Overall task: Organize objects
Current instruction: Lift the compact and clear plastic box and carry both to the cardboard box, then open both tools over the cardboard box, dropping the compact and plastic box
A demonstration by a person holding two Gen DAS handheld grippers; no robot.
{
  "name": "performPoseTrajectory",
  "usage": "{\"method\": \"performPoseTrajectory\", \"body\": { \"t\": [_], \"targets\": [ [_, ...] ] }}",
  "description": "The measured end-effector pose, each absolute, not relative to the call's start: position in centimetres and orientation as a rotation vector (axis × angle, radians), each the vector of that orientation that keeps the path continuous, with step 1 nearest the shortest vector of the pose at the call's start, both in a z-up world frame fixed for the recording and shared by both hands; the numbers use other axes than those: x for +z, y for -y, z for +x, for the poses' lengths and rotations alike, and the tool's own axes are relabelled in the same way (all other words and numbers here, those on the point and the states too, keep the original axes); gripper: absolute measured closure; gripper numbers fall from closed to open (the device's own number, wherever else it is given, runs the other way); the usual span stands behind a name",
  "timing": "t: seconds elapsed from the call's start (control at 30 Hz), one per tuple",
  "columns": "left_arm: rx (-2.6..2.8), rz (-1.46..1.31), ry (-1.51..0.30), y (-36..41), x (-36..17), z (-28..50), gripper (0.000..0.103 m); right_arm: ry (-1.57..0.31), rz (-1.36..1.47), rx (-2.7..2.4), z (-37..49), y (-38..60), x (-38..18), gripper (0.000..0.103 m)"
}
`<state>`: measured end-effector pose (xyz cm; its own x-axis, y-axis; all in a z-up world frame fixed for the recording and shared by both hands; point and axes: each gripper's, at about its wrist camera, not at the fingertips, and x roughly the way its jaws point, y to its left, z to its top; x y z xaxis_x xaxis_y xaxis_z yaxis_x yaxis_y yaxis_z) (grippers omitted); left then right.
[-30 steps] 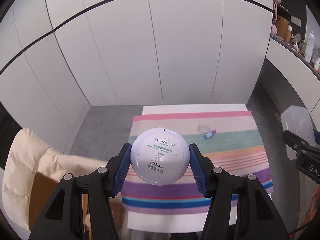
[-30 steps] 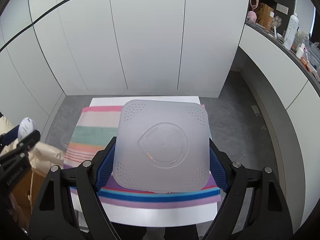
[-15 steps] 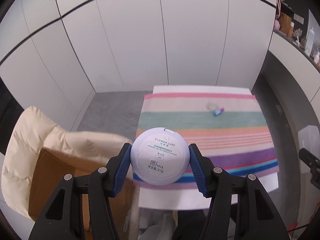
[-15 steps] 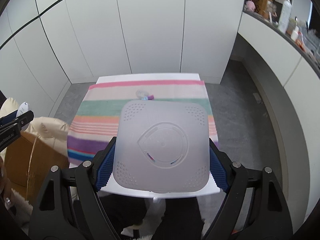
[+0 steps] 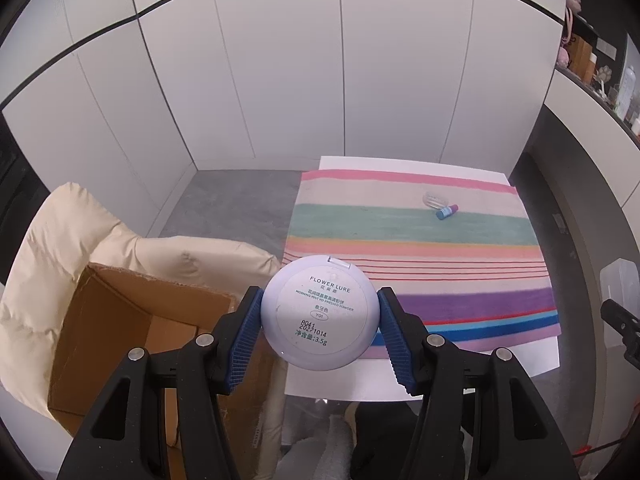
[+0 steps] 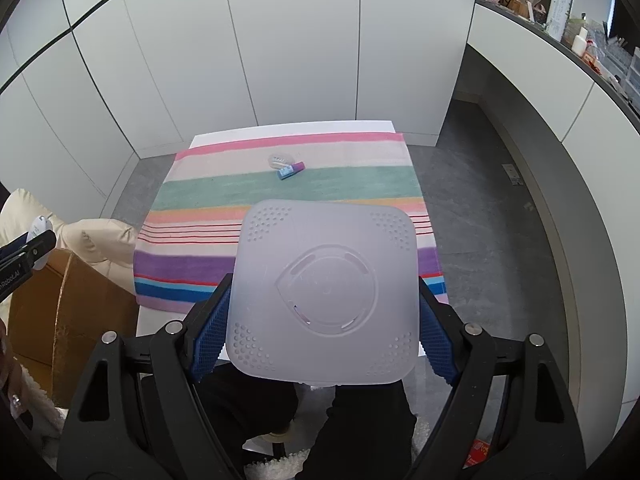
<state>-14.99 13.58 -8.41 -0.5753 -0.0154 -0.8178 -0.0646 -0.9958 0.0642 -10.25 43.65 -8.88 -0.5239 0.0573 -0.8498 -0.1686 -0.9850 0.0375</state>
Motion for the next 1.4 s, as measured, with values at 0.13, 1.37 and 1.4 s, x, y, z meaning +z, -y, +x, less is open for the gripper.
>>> {"method": "performPoseTrajectory", "body": {
  "t": [0.13,1.37,1.4],
  "targets": [
    [2.785,-1.443,-0.108,-11.9,-8.5,-15.1,0.044,-0.150,-1.464,2.640,-10.7,-42.7,-8.7,0.019],
    [3.133,-1.626,0.452,18.7,-9.9,-6.5,0.030,0.469,-1.718,3.173,-12.0,-1.8,-9.7,0.018],
    [3.140,-1.643,0.457,18.8,-9.7,-6.5,0.014,0.465,-1.694,3.168,-11.8,-1.5,-9.6,0.011]
  ]
}}
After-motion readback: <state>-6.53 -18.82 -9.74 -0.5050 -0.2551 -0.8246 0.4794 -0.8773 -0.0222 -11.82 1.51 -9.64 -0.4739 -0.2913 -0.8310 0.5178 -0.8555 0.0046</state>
